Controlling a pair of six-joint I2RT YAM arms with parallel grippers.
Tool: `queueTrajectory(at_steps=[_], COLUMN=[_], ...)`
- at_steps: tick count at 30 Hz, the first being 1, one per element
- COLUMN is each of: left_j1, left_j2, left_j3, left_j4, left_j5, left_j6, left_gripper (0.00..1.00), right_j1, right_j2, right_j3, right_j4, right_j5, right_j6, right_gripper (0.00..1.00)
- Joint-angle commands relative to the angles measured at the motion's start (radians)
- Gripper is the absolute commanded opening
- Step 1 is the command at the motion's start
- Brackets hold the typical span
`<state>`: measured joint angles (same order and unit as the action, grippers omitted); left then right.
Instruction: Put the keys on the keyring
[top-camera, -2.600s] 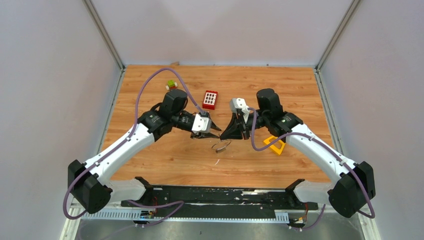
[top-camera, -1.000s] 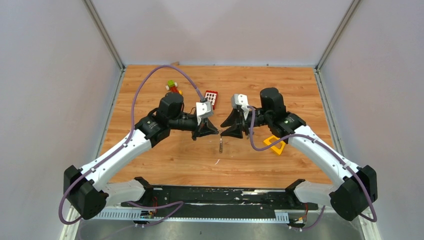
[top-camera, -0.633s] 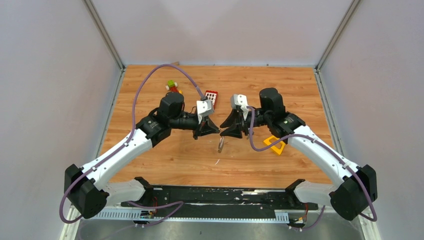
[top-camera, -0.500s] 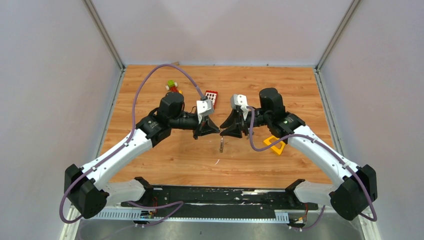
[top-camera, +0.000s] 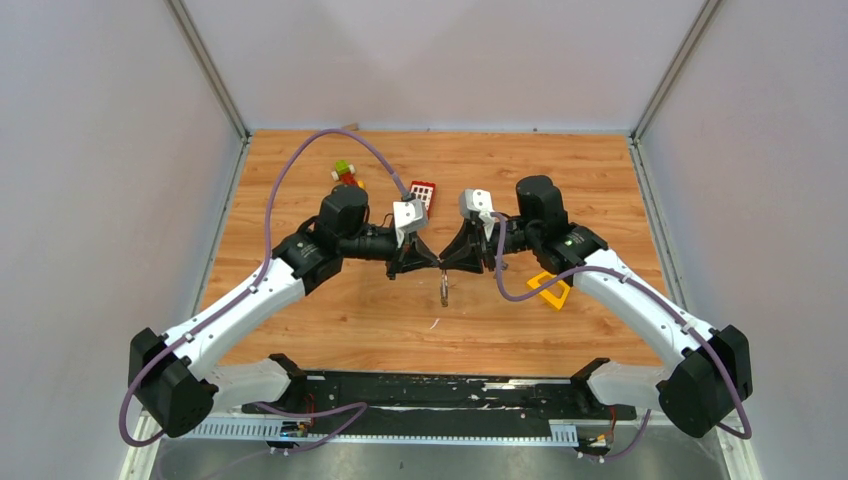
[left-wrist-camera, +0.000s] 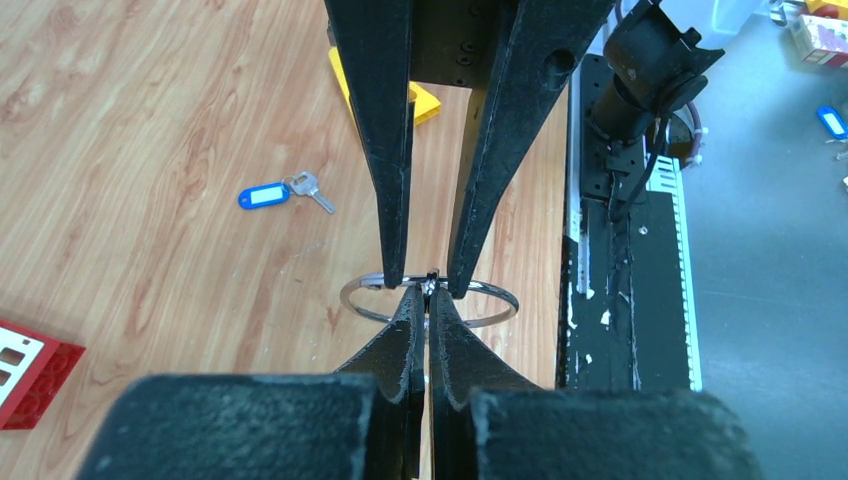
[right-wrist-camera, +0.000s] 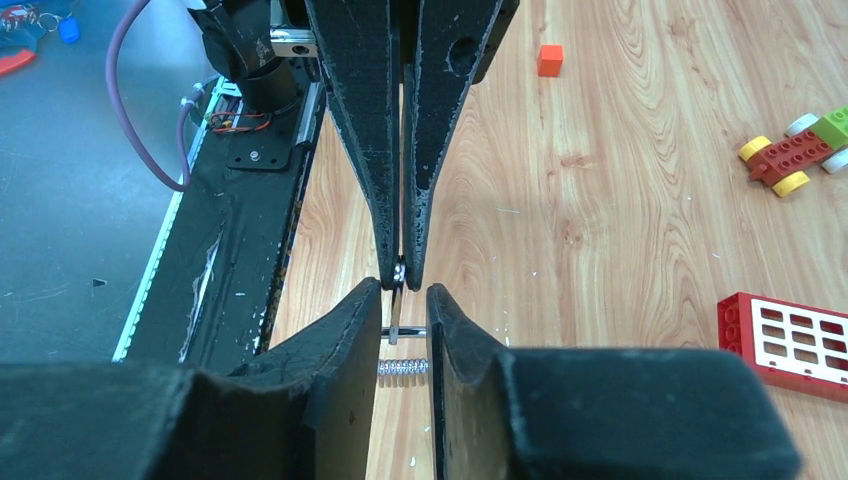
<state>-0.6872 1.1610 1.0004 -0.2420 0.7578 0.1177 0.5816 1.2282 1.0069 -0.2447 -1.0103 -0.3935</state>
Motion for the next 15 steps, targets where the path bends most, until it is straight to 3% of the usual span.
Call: queueTrajectory(at_steps=[1,15], left_j1=[-0.005,-0.006], left_j2=[-0.018,-0.028], left_j3=[-0.005,-0.008], left_j4=[0.039,0.038], left_j5=[0.017,0.015], left_j6=[-0.005,-0.001], left_gripper=[0.0,0.0], right_j1=[0.005,0.003], right_j2=[0.001,0.011], right_j3=[0.01,0.029], right_j4=[-0.012,-0.06], right_j5=[-0.004,-0.023], right_j6=[-0.038,-0.078], right_gripper=[0.23,0.23])
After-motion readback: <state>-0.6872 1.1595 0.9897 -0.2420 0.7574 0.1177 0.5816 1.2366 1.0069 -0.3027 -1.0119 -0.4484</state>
